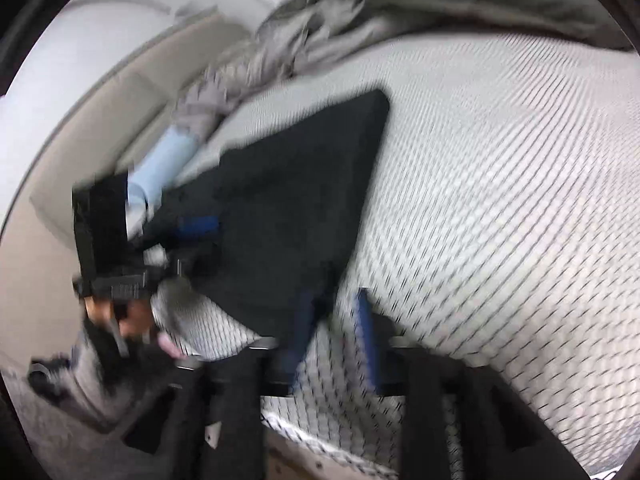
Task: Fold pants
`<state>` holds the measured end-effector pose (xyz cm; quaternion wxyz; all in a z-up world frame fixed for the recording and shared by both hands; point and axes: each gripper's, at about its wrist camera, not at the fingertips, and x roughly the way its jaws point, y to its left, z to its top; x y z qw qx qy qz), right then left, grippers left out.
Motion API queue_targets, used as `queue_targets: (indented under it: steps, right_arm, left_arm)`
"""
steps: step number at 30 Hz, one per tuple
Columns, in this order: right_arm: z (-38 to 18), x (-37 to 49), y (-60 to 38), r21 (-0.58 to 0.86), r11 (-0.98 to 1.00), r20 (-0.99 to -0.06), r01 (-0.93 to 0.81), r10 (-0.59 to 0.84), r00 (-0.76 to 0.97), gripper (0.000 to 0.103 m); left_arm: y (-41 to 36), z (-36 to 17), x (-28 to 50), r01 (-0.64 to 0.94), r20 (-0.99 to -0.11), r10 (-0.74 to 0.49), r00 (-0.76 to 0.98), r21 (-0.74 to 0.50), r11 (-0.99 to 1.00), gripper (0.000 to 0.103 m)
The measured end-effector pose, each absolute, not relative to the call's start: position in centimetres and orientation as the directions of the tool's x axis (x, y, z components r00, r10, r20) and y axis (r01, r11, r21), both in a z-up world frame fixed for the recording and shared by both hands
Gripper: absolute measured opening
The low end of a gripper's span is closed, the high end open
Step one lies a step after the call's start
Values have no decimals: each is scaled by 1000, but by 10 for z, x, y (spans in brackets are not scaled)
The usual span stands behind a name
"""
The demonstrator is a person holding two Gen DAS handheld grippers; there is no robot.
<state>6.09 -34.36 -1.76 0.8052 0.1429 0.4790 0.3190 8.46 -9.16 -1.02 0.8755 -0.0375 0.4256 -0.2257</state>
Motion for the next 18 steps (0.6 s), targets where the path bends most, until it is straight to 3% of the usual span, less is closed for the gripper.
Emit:
queue_targets:
  steps: [5, 8, 11, 13, 18]
  right_arm:
    - [-22, 86, -332, 559, 758, -681, -336, 651, 335, 47]
    - [-39, 98, -313, 570, 755, -708, -325, 652, 271, 47]
    - [-48, 104, -298, 563, 749, -720, -349, 652, 238, 46]
    - [-48, 114, -285, 537, 760, -733, -365, 635, 243, 34]
    - [-53, 163, -274, 558, 777, -744, -292, 624, 239, 25]
  left_arm:
    - [-158, -18, 93, 430, -740, -443, 505, -229, 873, 68]
    - [-185, -35, 84, 461, -796, -346, 496, -96, 882, 71]
    - [-190, -38, 79, 463, -801, -315, 510, -53, 885, 72]
    - [-188, -39, 78, 461, -802, -319, 505, -62, 885, 72]
    - [-185, -42, 86, 463, -805, -333, 492, -82, 882, 72]
